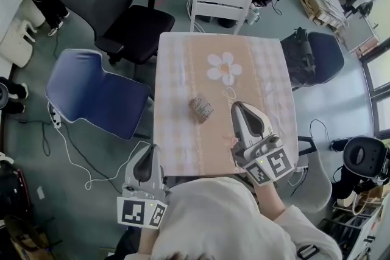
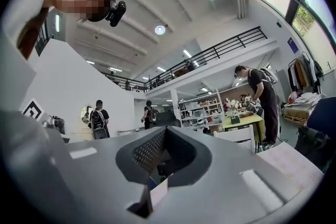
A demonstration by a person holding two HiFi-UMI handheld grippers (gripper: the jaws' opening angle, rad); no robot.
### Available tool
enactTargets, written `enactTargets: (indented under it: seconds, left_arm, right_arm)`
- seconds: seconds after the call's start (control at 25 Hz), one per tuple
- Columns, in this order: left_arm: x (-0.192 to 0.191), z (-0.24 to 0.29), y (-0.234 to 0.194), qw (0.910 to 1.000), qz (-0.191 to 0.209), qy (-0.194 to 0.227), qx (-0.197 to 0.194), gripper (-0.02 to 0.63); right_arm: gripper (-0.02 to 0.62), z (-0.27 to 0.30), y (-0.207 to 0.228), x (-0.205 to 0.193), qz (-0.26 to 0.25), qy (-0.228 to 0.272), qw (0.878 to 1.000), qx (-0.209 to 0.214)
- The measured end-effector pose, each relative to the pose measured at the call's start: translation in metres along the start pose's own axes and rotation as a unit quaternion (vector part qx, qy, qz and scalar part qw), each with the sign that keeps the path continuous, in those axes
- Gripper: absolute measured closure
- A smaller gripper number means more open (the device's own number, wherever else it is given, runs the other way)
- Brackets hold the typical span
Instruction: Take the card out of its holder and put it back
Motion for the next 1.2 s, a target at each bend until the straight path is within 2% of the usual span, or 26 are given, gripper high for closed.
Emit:
enactTargets:
  seconds: [0.4, 0.68, 0.96, 1.2]
  left_arm:
    - [0.001, -0.002, 0.000, 1.0000, 0.002, 0.004, 0.003, 0.606]
    - [-0.002, 0.000, 0.001, 1.0000, 0.002, 0.003, 0.003, 0.606]
    - [-0.010, -0.001, 0.008, 0.9998, -0.010, -0.013, -0.008, 0.606]
    - [-0.006, 0.000, 0.006, 0.9999, 0.005, 0.005, -0.010, 0.606]
  right_arm:
    - [0.597, -0.038, -0.010, -0.002, -0.023, -0.015, 1.000, 0.002]
    - [0.597, -0.057, -0.017, -0.018, -0.001, -0.023, 1.000, -0.006]
    - [0.597, -0.073, -0.026, -0.039, 0.017, -0.067, 0.998, -0.008]
    - [0.597, -0.071, -0.029, -0.042, 0.019, -0.053, 0.998, 0.003]
Point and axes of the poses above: the fingertips, and each gripper's own axes: z forward along the fingers, y to its right, x out of its top, the point moved 3 cm from there along -z, backward along the fingers, and after that the axes turned 8 degrees about -x, right-handed, at the moved point
